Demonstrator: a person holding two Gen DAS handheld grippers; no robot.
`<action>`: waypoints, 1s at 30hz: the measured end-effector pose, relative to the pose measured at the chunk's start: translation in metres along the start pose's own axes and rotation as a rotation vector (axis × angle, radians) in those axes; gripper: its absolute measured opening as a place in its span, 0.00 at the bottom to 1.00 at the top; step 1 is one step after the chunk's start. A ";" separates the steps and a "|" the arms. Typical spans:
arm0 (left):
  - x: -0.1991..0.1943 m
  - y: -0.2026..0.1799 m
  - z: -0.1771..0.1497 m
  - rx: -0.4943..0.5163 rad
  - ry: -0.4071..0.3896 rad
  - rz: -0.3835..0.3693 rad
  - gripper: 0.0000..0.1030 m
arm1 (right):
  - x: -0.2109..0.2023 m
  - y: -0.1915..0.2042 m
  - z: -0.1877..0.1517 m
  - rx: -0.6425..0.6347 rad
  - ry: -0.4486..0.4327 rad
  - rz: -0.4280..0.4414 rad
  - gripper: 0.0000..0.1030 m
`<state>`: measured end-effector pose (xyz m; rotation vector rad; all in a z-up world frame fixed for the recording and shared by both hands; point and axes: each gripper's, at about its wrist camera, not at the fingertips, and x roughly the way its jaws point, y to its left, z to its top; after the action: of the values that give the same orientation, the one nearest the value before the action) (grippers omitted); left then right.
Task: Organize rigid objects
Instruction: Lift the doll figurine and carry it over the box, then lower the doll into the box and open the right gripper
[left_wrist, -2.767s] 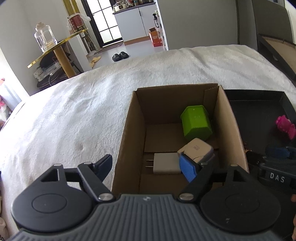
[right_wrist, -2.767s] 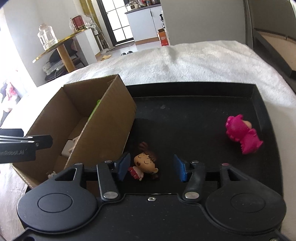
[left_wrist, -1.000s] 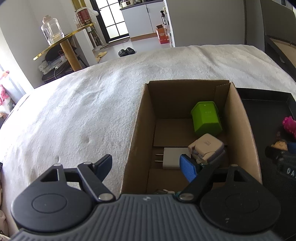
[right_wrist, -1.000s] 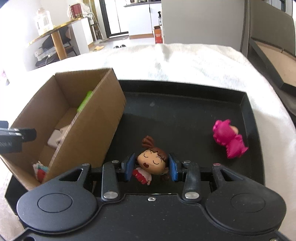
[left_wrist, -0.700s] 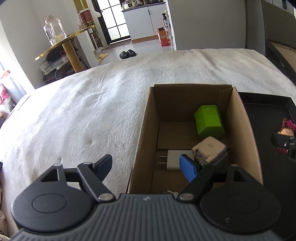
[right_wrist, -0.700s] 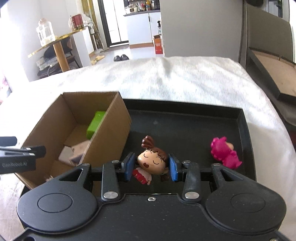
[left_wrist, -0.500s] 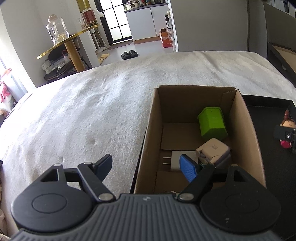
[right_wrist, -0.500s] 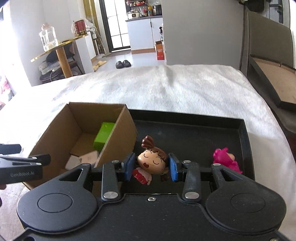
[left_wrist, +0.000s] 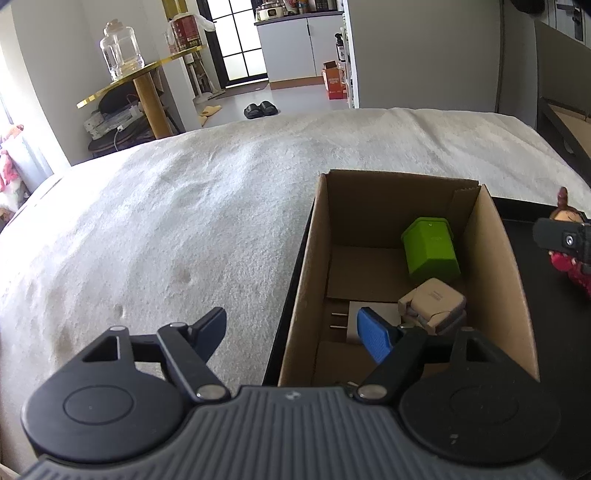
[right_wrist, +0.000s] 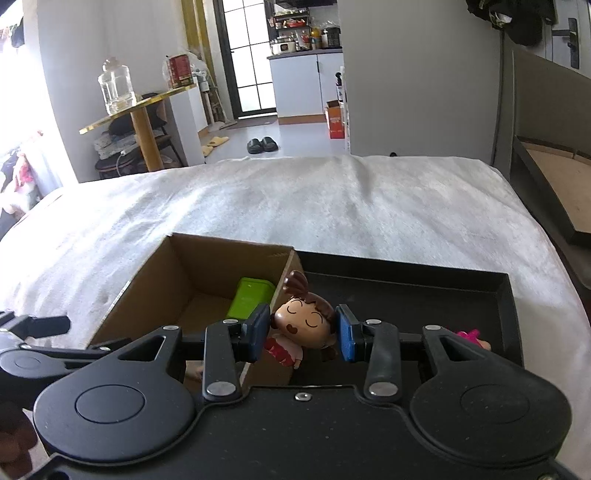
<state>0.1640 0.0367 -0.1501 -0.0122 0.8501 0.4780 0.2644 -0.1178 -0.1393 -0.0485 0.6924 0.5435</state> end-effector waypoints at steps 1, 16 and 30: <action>0.000 0.001 -0.001 -0.004 0.000 -0.003 0.73 | 0.000 0.002 0.001 -0.002 -0.003 0.003 0.37; 0.009 0.012 -0.007 -0.051 0.014 -0.018 0.32 | 0.011 0.027 0.003 -0.039 0.006 0.050 0.37; 0.011 0.017 -0.008 -0.073 0.011 -0.088 0.12 | 0.038 0.050 0.000 -0.138 0.051 0.083 0.13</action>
<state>0.1577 0.0548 -0.1604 -0.1188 0.8391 0.4263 0.2641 -0.0576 -0.1556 -0.1639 0.7078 0.6712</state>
